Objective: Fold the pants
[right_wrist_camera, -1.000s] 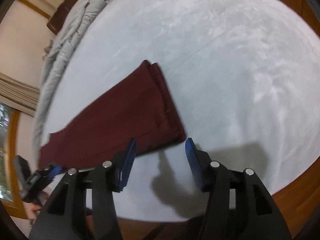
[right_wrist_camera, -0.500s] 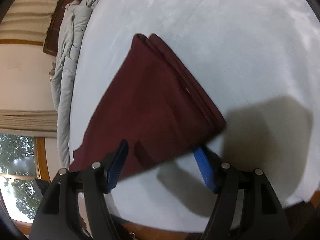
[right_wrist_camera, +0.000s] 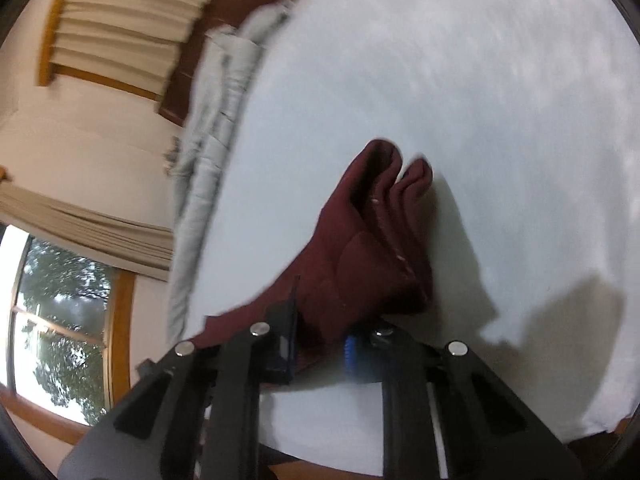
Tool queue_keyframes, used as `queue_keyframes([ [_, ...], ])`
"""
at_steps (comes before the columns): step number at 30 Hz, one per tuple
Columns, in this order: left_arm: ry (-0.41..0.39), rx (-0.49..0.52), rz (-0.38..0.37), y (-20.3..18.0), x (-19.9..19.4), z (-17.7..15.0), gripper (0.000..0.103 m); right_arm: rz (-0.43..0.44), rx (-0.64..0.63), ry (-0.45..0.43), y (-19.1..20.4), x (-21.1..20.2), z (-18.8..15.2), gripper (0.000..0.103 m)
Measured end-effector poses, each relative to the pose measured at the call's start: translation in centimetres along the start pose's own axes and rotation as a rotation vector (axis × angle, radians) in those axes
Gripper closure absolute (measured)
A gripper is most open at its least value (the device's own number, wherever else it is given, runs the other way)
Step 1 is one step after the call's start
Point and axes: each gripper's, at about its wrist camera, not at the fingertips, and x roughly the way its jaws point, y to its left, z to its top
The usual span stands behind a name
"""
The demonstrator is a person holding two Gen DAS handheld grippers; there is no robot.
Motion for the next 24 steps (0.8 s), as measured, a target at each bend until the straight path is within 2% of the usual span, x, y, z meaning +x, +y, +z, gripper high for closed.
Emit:
queue_keyframes([
  [2, -0.045, 0.016, -0.014, -0.2, -1.1, 0.1, 0.018, 0.012, -0.021, -0.033, 0.7, -1.8, 0.3, 0.088],
  [4, -0.062, 0.027, -0.01, -0.3, -1.4, 0.1, 0.015, -0.029, -0.027, -0.042, 0.5, -2.1, 0.4, 0.088],
  [5, -0.056, 0.032, -0.005, -0.3, -1.1, 0.0, 0.015, -0.093, -0.023, -0.028, -0.2, -1.6, 0.4, 0.088],
  [9, 0.071, 0.048, 0.049, 0.5, 2.7, -1.2, 0.015, -0.304, 0.045, 0.114, -4.7, 3.2, -0.3, 0.087],
  [10, 0.077, 0.068, 0.056, 0.6, 3.2, -1.5, 0.015, -0.344, 0.041, 0.129, -5.4, 4.0, -0.8, 0.087],
  [13, 0.054, 0.134, 0.065, -0.1, 2.5, -2.0, 0.015, -0.305, 0.056, 0.101, -5.7, 3.5, -1.2, 0.087],
  [15, 0.037, 0.105, 0.025, -0.3, 1.5, -1.6, 0.015, -0.28, 0.042, 0.087, -5.2, 2.9, -1.2, 0.087],
  [17, 0.006, 0.094, -0.003, -0.3, 1.0, -1.4, 0.015, -0.293, 0.012, 0.084, -4.7, 2.7, -1.4, 0.086],
  [18, 0.019, 0.095, 0.003, -0.1, 1.5, -1.5, 0.015, -0.307, 0.014, 0.089, -4.6, 3.0, -1.5, 0.086],
  [20, 0.105, 0.089, 0.015, 0.6, 3.9, -1.9, 0.015, -0.344, 0.039, 0.119, -5.6, 3.9, -1.6, 0.086],
  [22, 0.083, 0.126, 0.021, 0.4, 3.8, -2.0, 0.015, -0.325, 0.073, 0.116, -6.0, 3.7, -1.7, 0.085],
  [24, 0.067, 0.109, 0.01, 0.2, 2.8, -1.9, 0.015, -0.32, 0.065, 0.109, -5.2, 3.4, -1.8, 0.085],
])
